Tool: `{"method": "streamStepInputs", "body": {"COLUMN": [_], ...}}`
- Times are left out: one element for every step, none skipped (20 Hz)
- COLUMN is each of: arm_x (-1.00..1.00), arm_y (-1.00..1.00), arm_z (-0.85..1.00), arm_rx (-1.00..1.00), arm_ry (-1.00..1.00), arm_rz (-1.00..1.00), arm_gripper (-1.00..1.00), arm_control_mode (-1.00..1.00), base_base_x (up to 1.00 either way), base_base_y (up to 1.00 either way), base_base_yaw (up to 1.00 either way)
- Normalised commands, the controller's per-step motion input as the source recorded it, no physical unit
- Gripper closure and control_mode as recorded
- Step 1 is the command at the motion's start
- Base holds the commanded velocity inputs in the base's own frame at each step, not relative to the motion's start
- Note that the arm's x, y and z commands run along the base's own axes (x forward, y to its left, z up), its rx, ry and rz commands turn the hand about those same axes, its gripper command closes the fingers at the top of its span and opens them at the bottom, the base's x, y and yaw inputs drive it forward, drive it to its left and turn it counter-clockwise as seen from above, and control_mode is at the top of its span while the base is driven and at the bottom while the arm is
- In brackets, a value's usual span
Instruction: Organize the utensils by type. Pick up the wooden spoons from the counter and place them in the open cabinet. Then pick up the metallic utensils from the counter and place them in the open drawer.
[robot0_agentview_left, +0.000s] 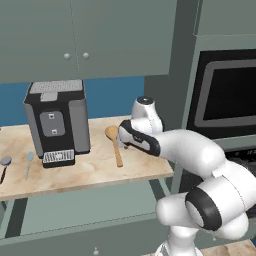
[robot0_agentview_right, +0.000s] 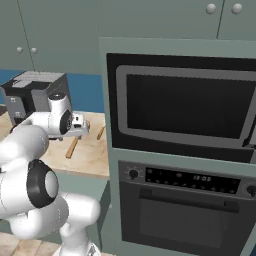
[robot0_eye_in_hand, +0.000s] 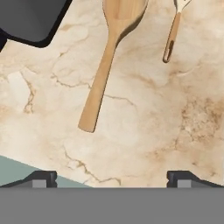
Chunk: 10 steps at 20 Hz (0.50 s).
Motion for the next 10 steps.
{"method": "streamStepInputs", "body": {"arm_x": [0.33,0.55,0.55,0.38,0.42,0.48,0.46,0.45,0.46,0.47], "arm_y": [0.23,0.14,0.07,0.24,0.22,0.29,0.31,0.29,0.29,0.28], "arm_z": [-0.32,-0.34,-0.22,-0.29,-0.24,-0.29,-0.29,-0.30,-0.37,-0.37], "arm_rx": [0.04,0.08,0.12,0.04,0.05,0.07,0.04,0.02,0.01,0.00], "arm_ry": [0.00,0.05,0.08,0.00,0.00,0.00,0.00,0.00,0.00,0.00], "arm_rz": [0.12,0.09,0.11,0.11,0.11,0.11,0.11,0.09,0.08,0.07], "arm_gripper": [-1.00,-1.00,-1.00,-1.00,-1.00,-1.00,-1.00,-1.00,-1.00,-1.00], "arm_control_mode": [-1.00,-1.00,-1.00,-1.00,-1.00,-1.00,-1.00,-1.00,-1.00,-1.00], "base_base_x": [0.00,0.00,0.00,0.00,0.00,0.00,0.00,0.00,0.00,0.00], "base_base_y": [0.00,0.00,0.00,0.00,0.00,0.00,0.00,0.00,0.00,0.00], "base_base_yaw": [0.00,0.00,0.00,0.00,0.00,0.00,0.00,0.00,0.00,0.00]}}
